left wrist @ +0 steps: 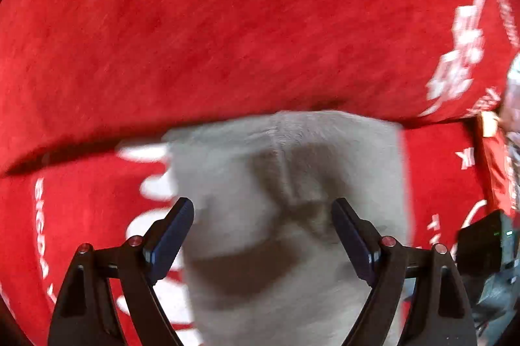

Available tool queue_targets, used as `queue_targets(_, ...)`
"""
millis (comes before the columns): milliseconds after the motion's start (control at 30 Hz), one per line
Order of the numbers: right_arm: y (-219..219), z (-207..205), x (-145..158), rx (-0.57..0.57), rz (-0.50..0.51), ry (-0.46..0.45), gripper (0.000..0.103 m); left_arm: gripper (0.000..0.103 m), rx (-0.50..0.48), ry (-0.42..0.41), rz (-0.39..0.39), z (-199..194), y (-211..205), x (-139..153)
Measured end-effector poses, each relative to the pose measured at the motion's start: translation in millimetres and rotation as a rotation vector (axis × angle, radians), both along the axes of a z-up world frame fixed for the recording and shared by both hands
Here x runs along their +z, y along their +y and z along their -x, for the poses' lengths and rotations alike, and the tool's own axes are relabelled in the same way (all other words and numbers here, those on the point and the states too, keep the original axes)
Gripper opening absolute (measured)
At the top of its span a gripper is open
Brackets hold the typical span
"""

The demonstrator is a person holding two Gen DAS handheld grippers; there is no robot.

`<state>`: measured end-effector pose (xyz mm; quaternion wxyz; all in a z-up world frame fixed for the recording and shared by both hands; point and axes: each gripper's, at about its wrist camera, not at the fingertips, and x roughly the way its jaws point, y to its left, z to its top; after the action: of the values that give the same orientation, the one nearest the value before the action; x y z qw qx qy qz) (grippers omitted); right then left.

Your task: Fold small clothes

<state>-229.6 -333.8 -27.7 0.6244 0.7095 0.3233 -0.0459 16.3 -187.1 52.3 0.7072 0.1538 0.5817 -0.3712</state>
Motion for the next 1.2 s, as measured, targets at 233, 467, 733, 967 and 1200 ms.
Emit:
queue_targets(233, -9, -18, 8, 0.089, 0.093, 0.04, 0.065, 0.087, -0.013, -0.054, -0.076, -2, 30, 3)
queue_targets(467, -10, -54, 26, 0.181, 0.256, 0.073, 0.014, 0.087, 0.041, -0.03, -0.167, -7, 77, -20)
queue_targets(733, -30, -11, 26, 0.114, 0.283, 0.116, 0.014, 0.087, -0.09, 0.011, -0.152, 26, 65, -39)
queue_targets(967, -25, 10, -11, 0.085, 0.252, 0.247, 0.016, 0.088, -0.095, 0.045, -0.151, 33, 65, -40)
queue_targets(1200, -23, 13, 8, 0.148, 0.247, 0.267, 0.023, 0.088, -0.092, 0.019, -0.169, 23, 86, -32)
